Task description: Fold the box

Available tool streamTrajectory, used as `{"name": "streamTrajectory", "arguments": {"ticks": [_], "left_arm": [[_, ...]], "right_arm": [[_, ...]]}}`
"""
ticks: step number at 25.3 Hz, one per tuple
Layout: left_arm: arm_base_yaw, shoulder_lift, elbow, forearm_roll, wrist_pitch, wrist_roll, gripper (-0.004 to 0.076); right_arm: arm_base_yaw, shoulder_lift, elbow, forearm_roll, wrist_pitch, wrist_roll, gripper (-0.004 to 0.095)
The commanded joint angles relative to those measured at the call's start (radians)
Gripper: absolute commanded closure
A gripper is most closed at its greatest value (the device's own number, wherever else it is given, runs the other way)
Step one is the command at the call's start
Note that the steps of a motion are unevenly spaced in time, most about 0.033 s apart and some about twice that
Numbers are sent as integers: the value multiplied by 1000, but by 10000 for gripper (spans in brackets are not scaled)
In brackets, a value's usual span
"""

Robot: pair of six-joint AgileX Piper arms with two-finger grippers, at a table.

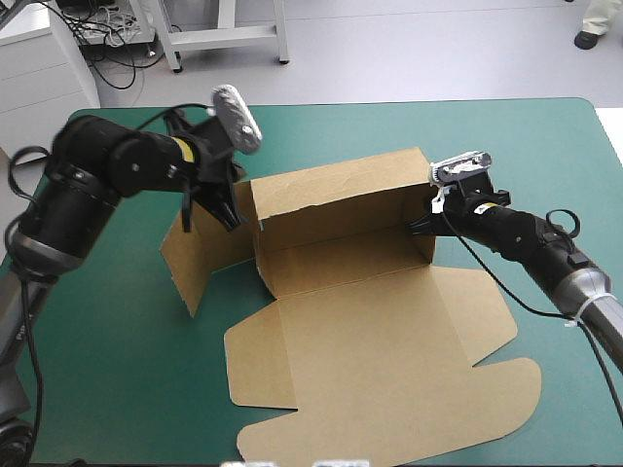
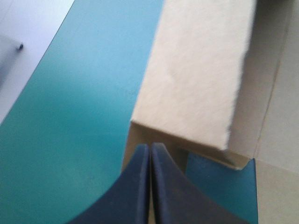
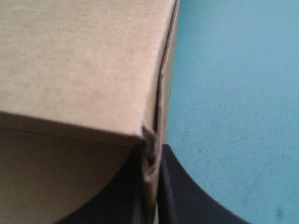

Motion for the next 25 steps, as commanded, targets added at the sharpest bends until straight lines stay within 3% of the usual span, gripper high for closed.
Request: {"name": "streamTrajectory", "arguments": {"ticks": [1,7,13,17,25], "left_arm": [[187,-29,-33,-167,-2,3,733],[539,12,-26,-411,87,-58,743],[776,34,64,-441,77,-147,756],[909,34,275,-608,-58,-189,756],[919,34,543,-642,-235,-176,756]], "right_arm": [[-4,-22,-24,2,19,1,926],[-4,-22,-24,2,30,1,926],[-4,-22,-24,2,47,1,926],[-4,-22,-24,2,47,3,926],[-4,-22,-36,2,54,35,925]]}}
